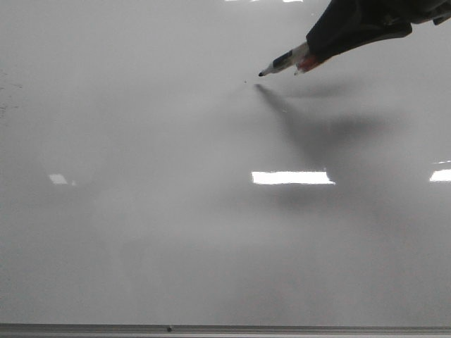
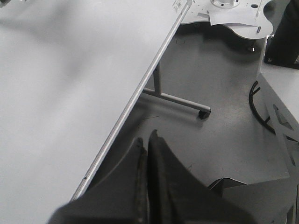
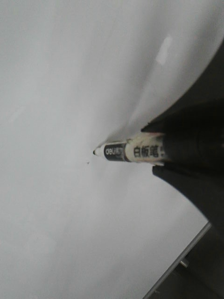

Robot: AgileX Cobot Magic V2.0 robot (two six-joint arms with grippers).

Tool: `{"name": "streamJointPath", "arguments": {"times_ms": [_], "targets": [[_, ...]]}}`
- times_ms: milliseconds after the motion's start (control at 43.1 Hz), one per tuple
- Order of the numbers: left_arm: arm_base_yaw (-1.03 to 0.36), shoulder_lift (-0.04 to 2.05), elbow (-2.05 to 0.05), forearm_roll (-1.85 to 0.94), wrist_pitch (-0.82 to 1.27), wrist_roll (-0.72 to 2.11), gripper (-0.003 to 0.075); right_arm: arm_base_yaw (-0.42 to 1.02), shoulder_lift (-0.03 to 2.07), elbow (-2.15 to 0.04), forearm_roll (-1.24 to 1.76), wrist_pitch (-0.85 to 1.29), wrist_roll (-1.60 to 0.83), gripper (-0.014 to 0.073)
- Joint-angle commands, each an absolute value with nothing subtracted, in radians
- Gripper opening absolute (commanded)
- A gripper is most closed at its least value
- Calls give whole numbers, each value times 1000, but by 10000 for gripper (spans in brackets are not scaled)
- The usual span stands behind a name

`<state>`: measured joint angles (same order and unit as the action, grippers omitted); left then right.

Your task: Write number 9 on whiteboard

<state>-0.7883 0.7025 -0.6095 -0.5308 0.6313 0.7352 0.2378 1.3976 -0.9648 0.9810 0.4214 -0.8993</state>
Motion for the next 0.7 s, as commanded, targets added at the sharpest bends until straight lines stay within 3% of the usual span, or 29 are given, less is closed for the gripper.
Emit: {"name": "streamJointPath", "arguments": {"times_ms": [0, 371, 673], "targets": [[-784, 699, -638, -567, 569, 724, -19, 233, 1400, -1026, 1022, 383, -906, -67], [-784, 699, -638, -567, 568, 724, -19, 273, 1554, -1214, 1023, 459, -906, -67], [-784, 699, -638, -567, 566, 724, -19, 268, 1574, -1133, 958, 520, -854, -58]]}}
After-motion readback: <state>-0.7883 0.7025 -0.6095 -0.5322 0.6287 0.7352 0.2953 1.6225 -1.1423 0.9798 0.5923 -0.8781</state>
